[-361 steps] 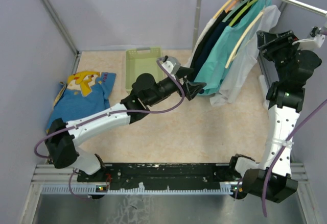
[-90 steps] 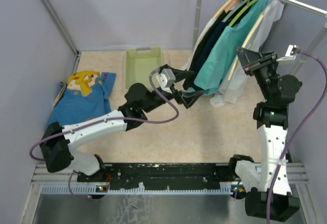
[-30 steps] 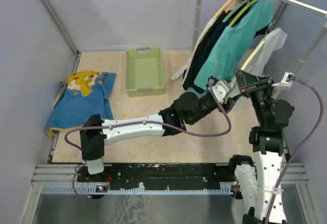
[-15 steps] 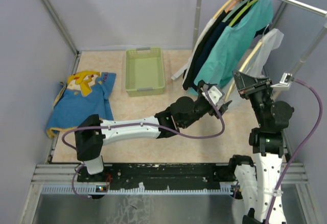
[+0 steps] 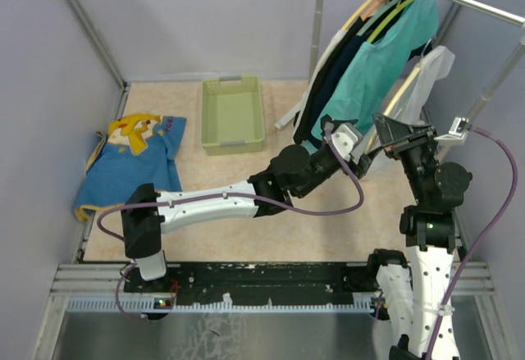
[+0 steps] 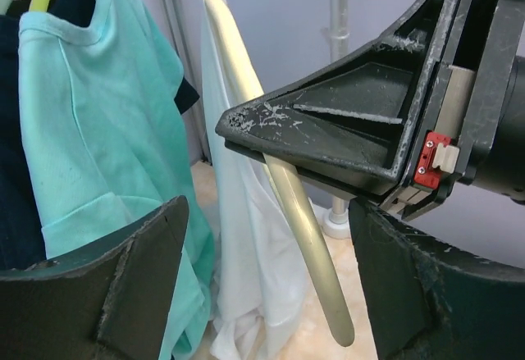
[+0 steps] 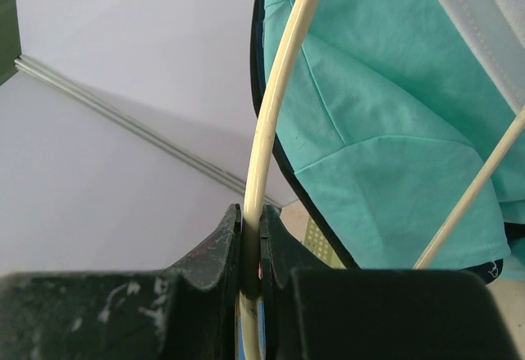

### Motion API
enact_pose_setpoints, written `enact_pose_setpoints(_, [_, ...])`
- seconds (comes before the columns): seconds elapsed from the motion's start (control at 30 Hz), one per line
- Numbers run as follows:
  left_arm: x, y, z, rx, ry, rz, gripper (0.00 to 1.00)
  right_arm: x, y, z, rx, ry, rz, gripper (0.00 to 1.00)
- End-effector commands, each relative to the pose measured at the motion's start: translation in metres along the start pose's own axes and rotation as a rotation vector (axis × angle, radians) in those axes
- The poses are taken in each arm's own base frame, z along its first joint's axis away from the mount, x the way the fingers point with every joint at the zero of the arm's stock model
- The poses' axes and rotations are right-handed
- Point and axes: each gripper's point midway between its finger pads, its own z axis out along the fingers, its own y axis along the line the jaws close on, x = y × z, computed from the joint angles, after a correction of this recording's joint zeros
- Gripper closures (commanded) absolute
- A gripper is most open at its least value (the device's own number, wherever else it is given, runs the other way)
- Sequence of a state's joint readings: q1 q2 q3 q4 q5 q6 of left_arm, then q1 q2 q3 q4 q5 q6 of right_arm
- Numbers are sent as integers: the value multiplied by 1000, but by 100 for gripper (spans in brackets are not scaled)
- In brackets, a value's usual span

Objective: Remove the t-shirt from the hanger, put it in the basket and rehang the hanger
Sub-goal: Pick up the hanger from the clothesline.

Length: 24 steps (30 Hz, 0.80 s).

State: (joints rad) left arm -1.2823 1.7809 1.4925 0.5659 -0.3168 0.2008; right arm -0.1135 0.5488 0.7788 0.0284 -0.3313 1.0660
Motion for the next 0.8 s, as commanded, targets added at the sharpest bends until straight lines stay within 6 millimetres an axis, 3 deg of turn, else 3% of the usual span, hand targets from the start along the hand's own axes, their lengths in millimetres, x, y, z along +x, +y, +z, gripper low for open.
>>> enact_pose_setpoints(0.0, [-6,-5,11,15,-21,-22,16,-18,44,-8,-142,-64,-83,100])
enact_pose_setpoints(0.37, [9,-10,17,19,34,-18,22,-19,44,-7,-141,-68,-86,100])
enact_pose_setpoints(0.77, [6,-10,23,10,27,-26,48,-16,42,-7,-140,-56,-86,100])
